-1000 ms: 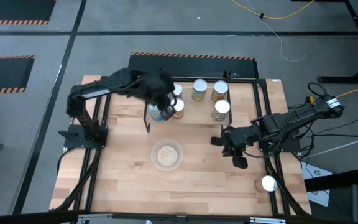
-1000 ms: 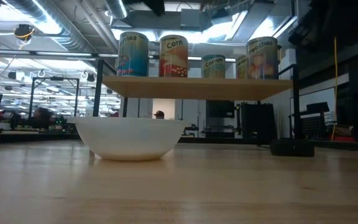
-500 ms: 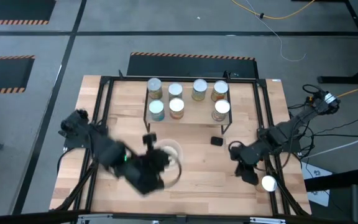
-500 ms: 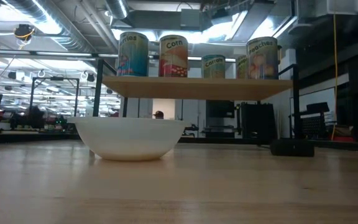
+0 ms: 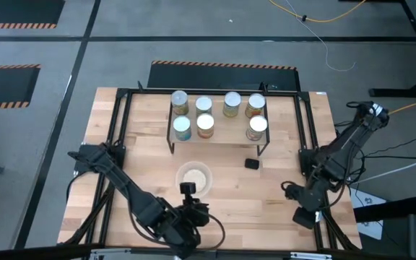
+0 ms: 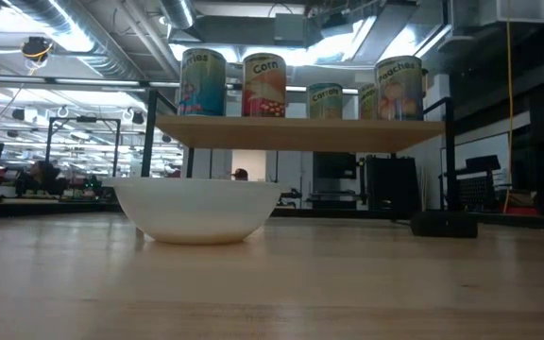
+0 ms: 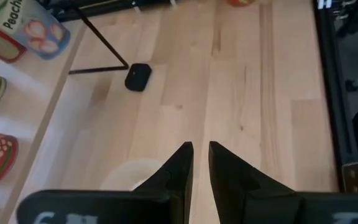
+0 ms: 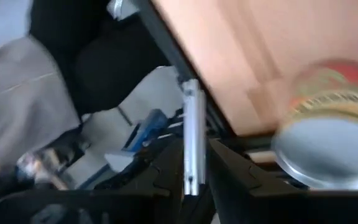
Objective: Pick and place cans onto a shelf
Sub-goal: Put the canned green beans on the shelf
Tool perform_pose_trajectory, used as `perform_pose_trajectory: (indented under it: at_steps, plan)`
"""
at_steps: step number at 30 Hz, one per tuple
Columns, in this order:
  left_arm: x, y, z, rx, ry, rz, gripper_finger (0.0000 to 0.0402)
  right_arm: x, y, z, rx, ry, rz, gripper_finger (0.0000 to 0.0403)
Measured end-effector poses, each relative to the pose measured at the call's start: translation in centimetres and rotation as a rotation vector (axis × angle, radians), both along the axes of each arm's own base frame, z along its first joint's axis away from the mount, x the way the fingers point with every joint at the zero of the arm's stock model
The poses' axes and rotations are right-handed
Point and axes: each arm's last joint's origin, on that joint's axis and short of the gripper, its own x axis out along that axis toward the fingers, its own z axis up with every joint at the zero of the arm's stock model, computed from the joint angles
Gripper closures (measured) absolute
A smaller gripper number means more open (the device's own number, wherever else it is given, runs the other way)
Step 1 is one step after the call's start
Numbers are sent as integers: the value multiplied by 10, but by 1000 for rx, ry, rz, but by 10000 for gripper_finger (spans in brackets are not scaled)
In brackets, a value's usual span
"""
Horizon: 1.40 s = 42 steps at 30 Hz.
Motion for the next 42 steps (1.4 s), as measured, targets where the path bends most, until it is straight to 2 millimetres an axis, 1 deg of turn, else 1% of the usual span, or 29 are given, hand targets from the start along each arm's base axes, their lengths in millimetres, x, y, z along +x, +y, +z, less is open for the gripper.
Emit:
perform_pose_trajectory:
  at_steps: [4,6,10,16,21,25,32,42]
  plan:
    - [3,2,-2,-3,7,4,358,-11,2,-4,-90,67,-94,329]
    - [4,4,-2,-6,7,8,358,-16,4,-5,-107,101,-129,329]
    - [5,4,-1,-12,2,9,358,-21,6,-5,-120,122,-122,329]
    - [6,3,-1,-31,2,2,358,-28,-1,-10,-211,215,-177,329]
    - [7,4,-1,-28,-1,7,358,-28,-1,-11,-233,202,-192,329]
    - [7,4,-1,-28,-1,7,358,-24,1,-16,-279,181,-215,329]
    - [7,4,-1,-28,0,6,358,-21,8,-26,-317,227,-202,329]
    - [6,4,-1,-29,0,6,358,-17,13,-34,-353,246,-200,329]
